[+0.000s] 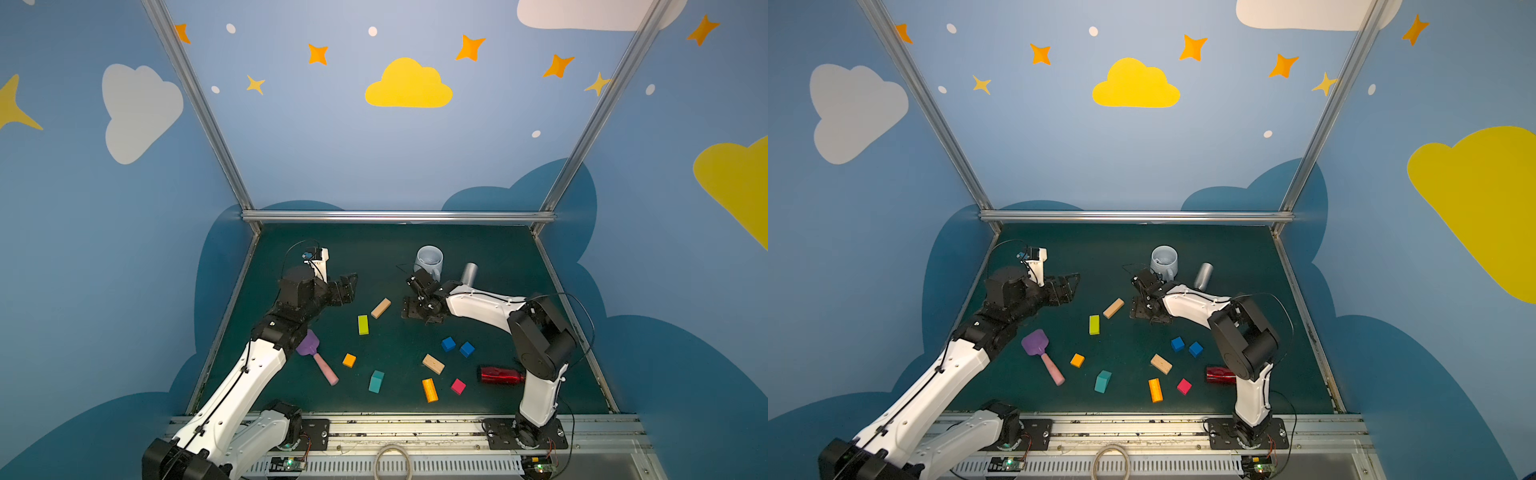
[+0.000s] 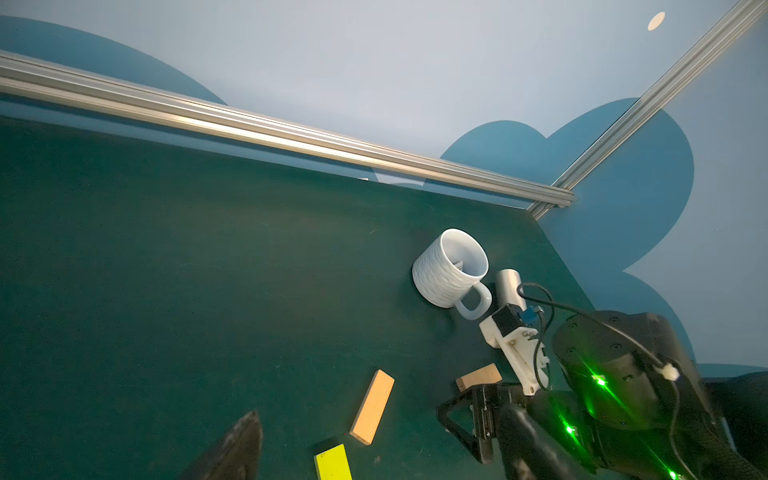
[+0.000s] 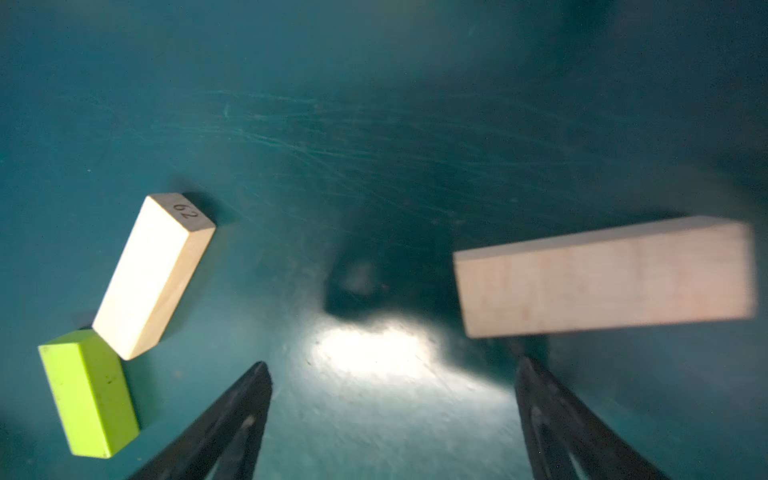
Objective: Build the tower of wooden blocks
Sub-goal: 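Lower the right gripper over a plain wooden block and close on it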
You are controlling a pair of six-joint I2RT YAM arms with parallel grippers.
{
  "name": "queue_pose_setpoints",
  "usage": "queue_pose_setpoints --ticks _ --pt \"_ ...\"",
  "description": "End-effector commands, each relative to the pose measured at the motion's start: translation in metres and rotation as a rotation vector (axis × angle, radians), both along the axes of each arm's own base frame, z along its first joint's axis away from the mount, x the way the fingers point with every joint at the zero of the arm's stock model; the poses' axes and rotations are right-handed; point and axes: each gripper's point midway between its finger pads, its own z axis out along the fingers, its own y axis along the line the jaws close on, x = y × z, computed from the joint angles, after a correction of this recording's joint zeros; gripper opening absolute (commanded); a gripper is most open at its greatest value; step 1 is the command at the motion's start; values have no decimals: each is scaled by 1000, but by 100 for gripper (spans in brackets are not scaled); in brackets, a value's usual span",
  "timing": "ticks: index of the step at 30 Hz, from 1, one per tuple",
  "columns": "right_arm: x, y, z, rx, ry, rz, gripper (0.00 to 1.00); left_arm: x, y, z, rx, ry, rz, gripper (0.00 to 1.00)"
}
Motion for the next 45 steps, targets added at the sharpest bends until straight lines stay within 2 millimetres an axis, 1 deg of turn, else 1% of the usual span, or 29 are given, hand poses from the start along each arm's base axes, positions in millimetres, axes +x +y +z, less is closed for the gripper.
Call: queue_pose_setpoints --ticks 1,6,10,16,20,28,34,41,45 --pt "2 -14 36 -61 -67 17 90 -4 1 3 6 -8 1 88" --pt "5 -29 48 -134 -106 27 90 -4 0 2 7 -4 -1 88" --pt "10 -40 44 -184 -101 37 91 -4 0 2 8 -7 -3 88" --pt "20 -46 31 -209 -79 73 92 -3 0 -1 13 0 -1 88" --pt "27 -46 23 -190 -64 86 92 -2 -1 -2 16 4 -2 88" --pt "34 -48 7 -184 -34 85 92 -1 -1 -4 24 15 -2 88" --pt "39 -45 -1 -169 -24 89 92 1 -2 -5 26 19 -2 88" --pt "41 -50 -11 -179 1 89 92 2 -3 -8 30 26 -4 88" --pt "41 -51 -13 -178 8 87 92 2 -3 -9 31 30 -6 88"
